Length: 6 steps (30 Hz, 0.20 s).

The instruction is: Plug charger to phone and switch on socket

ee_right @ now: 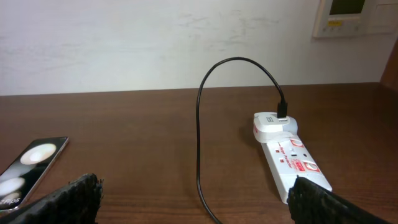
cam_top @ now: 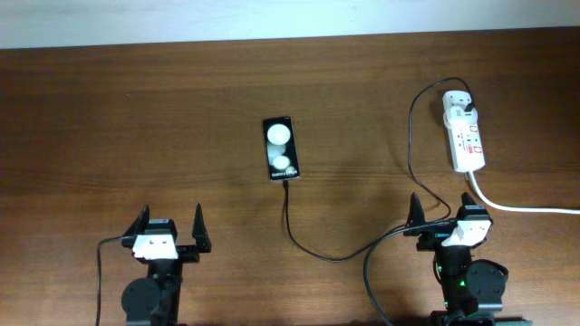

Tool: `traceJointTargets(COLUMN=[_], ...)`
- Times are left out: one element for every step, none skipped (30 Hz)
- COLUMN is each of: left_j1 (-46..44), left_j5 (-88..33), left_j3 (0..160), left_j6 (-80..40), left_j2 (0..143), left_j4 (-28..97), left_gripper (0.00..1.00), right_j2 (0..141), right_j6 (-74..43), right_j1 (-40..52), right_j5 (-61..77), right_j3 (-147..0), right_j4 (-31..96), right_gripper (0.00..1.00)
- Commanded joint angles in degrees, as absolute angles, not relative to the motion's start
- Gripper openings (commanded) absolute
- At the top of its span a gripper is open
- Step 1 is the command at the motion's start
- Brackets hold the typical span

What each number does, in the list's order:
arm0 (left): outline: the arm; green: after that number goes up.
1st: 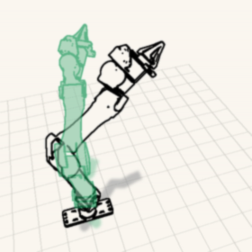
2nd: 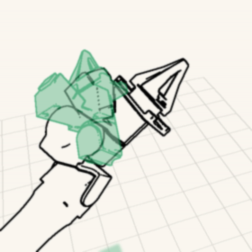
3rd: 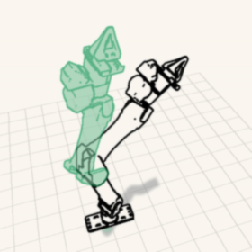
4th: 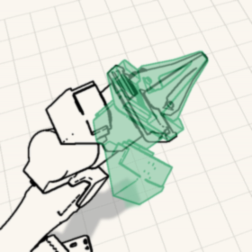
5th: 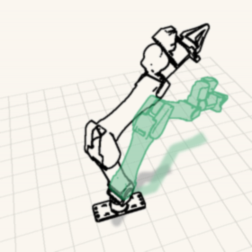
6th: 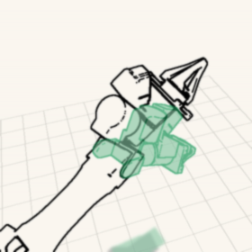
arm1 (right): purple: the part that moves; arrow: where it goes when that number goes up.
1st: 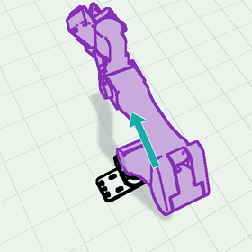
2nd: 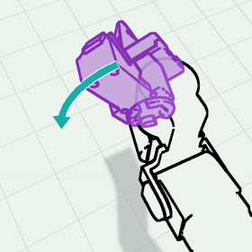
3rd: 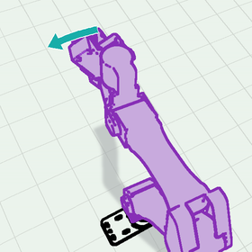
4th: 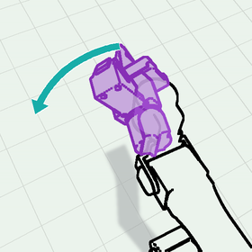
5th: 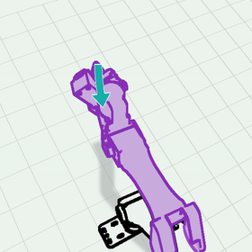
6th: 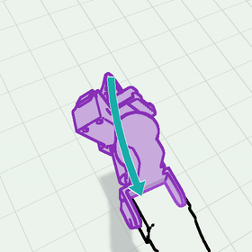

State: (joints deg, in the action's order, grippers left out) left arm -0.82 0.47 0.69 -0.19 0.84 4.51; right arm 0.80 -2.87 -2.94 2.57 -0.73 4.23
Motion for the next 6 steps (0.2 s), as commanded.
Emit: traceJointTargets(left_j1=[-0.58, -0.58, -0.58, -0.58, -0.58, -0.58], left_j5=[0.84, 0.84, 0.84, 0.84, 0.84, 0.84], left_j3=[0.51, 0.51, 0.51, 0.51, 0.51, 0.51], left_j6=[0.51, 0.51, 0.51, 0.51, 0.51, 0.51], left_j2=[0.56, 0.56, 0.56, 0.56, 0.56, 0.56], left_j4=[4.8, 4.8, 4.8, 4.8, 4.8, 4.8], left_gripper=[0.99, 0.99, 0.99, 0.99, 0.99, 0.99], right_j2=[0.32, 0.32, 0.32, 0.32, 0.32, 0.32], right_j6=[-3.31, -3.29, -3.29, -3.29, -3.29, -3.29], right_j1=[-2.98, -2.98, -2.98, -2.98, -2.98, -2.98], right_j5=[1.87, 1.87, 1.87, 1.87, 1.87, 1.87], right_j3=[-0.32, -0.32, -0.32, -0.32, -0.32, -0.32], right_j4=[4.34, 4.34, 4.34, 4.34, 4.34, 4.34], right_gripper=[0.99, 0.99, 0.99, 0.99, 0.99, 0.99])
